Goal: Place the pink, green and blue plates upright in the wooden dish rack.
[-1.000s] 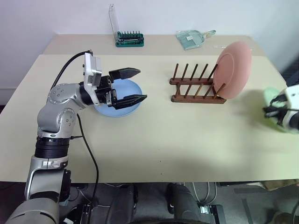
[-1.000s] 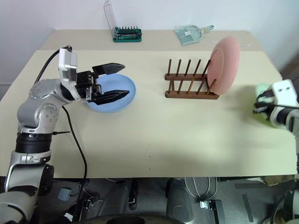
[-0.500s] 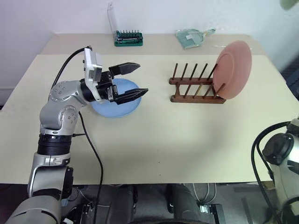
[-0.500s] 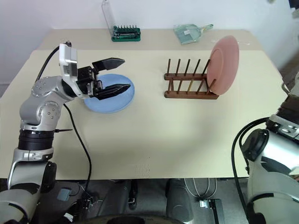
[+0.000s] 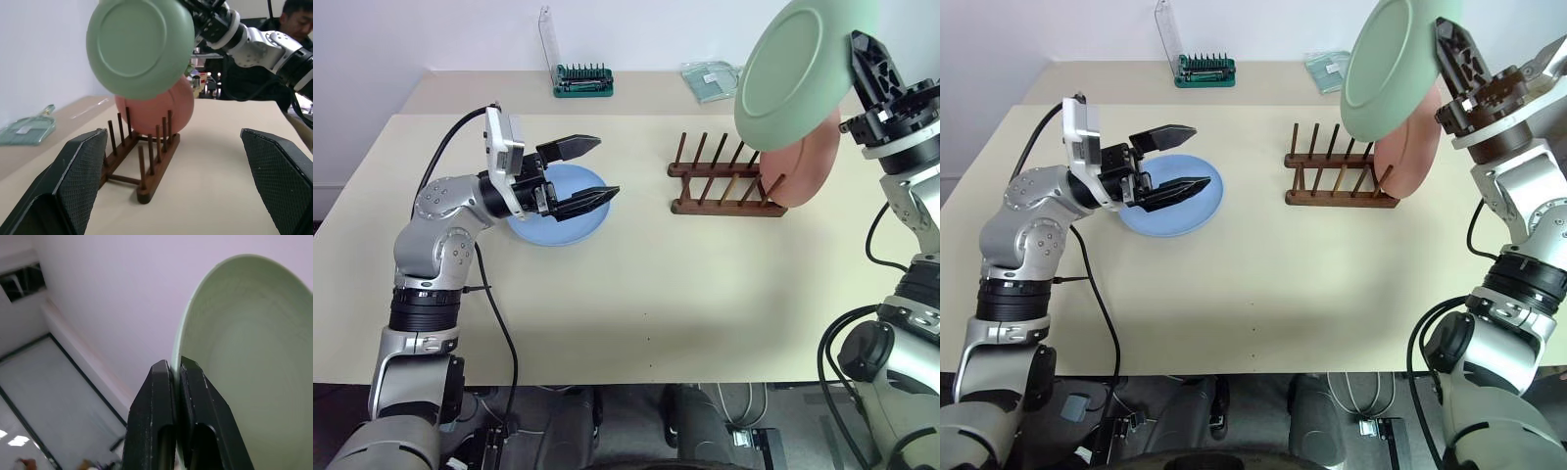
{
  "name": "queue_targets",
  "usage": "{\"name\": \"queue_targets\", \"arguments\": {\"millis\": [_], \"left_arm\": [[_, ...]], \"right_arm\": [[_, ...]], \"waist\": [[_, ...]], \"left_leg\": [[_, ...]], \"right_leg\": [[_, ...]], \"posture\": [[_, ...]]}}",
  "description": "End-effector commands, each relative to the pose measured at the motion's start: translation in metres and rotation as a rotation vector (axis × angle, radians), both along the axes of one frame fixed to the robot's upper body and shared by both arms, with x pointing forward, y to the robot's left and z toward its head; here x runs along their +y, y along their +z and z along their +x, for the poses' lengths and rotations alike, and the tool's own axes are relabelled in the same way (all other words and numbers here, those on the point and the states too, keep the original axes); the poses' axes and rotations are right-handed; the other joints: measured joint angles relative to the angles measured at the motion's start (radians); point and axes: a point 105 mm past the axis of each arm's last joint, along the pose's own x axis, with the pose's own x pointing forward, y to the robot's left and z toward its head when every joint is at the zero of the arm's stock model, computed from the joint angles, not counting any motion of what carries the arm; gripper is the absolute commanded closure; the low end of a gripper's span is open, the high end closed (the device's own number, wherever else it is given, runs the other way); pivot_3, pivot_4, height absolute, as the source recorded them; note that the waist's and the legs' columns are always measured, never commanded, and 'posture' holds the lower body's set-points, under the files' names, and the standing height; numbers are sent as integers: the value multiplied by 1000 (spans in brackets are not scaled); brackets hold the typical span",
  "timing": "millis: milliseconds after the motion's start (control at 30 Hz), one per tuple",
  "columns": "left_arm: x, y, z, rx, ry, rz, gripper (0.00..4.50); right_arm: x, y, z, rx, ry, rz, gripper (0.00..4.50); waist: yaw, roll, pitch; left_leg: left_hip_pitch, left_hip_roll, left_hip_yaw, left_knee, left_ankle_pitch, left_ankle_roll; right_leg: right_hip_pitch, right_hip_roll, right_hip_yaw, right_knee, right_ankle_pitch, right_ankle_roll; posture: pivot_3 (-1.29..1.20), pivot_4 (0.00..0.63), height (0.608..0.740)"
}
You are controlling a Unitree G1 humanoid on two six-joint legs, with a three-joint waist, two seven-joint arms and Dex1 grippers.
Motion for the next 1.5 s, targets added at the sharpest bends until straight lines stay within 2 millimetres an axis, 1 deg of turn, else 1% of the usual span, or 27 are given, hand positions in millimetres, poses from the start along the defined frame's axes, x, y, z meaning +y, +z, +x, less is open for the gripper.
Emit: {"name": "queue_targets", "arguments": {"millis": [33, 100, 200, 400, 667, 867, 1133, 1400, 1467, 1500], "left_arm": [[4, 10, -6, -56, 7, -13, 0], [5, 8, -4, -51, 12, -15, 0], [6, 7, -3, -48, 17, -13, 0], [4, 8, -5, -65, 13, -1, 0], [4, 9, -5, -66, 16, 0, 0], [5, 12, -4, -79, 29, -10, 0], [4, 11, -3, -77, 33, -4, 0], [4, 11, -2, -80, 39, -1, 0], [4, 10, -2, -81, 42, -1, 0], [3, 10, -2, -81, 43, -1, 0]], "right_arm": [[-13, 0, -2, -13, -21, 20, 4455], [-14, -5, -2, -3, -9, 26, 4455], [-9, -4, -3, -6, 8, 15, 4455], [-4, -11, 0, 2, -13, -47, 4455], [0, -17, 7, 11, -37, -94, 4455], [2, -19, 8, 18, -32, -103, 4455], [7, -38, 13, 46, -65, -197, 4455], [11, -41, 17, 6, -105, -257, 4455], [10, -39, 18, -2, -97, -239, 3823], [8, -38, 19, -4, -107, -239, 3604]], "waist": [[0, 0, 0], [2, 0, 0], [4, 0, 0], [4, 0, 0], [4, 0, 0], [4, 0, 0], [4, 0, 0], [3, 0, 0], [4, 0, 0], [4, 0, 0]], "left_leg": [[0, 0, 0, 0, 0, 0], [0, 0, 0, 0, 0, 0], [0, 0, 0, 0, 0, 0], [0, 0, 0, 0, 0, 0], [0, 0, 0, 0, 0, 0], [0, 0, 0, 0, 0, 0], [0, 0, 0, 0, 0, 0], [0, 0, 0, 0, 0, 0], [0, 0, 0, 0, 0, 0], [0, 0, 0, 0, 0, 0]], "right_leg": [[0, 0, 0, 0, 0, 0], [0, 0, 0, 0, 0, 0], [0, 0, 0, 0, 0, 0], [0, 0, 0, 0, 0, 0], [0, 0, 0, 0, 0, 0], [0, 0, 0, 0, 0, 0], [0, 0, 0, 0, 0, 0], [0, 0, 0, 0, 0, 0], [0, 0, 0, 0, 0, 0], [0, 0, 0, 0, 0, 0]], "posture": [[0, 150, 724], [0, 150, 724], [0, 150, 724], [0, 150, 724], [0, 150, 724], [0, 150, 724], [0, 150, 724], [0, 150, 724], [0, 150, 724], [0, 150, 724]]}}
